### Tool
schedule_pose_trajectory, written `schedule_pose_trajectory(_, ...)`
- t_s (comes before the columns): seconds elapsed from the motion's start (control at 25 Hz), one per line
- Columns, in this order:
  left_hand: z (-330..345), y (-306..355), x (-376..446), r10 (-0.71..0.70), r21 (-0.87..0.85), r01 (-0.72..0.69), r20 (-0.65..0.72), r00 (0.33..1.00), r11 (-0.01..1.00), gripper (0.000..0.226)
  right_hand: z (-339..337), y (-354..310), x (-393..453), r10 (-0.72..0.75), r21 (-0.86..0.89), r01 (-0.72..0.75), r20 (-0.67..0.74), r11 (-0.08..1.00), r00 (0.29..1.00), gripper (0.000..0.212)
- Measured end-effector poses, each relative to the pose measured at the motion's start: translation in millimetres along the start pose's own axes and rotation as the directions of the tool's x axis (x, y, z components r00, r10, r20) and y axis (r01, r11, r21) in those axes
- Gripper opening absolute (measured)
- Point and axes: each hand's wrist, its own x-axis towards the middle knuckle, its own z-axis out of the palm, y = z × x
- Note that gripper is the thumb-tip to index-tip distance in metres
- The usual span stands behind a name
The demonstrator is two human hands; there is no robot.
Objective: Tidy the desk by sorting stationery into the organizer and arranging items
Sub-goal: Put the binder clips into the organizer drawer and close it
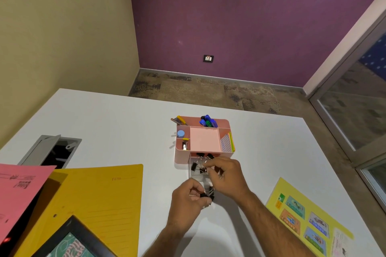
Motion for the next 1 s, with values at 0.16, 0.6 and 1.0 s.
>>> schedule_pose_trajectory(0.16, 3.2, 9.9, 0.9, 0.021, -0.093, -0.031, -0.108, 0.994, 0.995, 0.031, -12.8, -4.2, -2.2, 0.122, 0.219, -0.144, 0.112, 0.965, 0.986, 0.01)
schedule_pose_trajectory(0.6, 6.9, 12.3, 0.0, 0.009, -0.088, -0.016, -0.082, 0.997, 0.996, 0.04, -40.0, 4.9, 0.0, 0.256, 0.416, -0.33, 0.224, 0.847, 0.94, 0.023)
schedule_pose_trajectory(1.0, 5.3, -6.7, 4.5, 0.136, 0.788, -0.43, 0.415, 0.9, 0.44, 0.047, -27.2, 10.8, 10.2, -0.001, -0.197, 0.026, 0.129, 0.98, 0.992, 0.023)
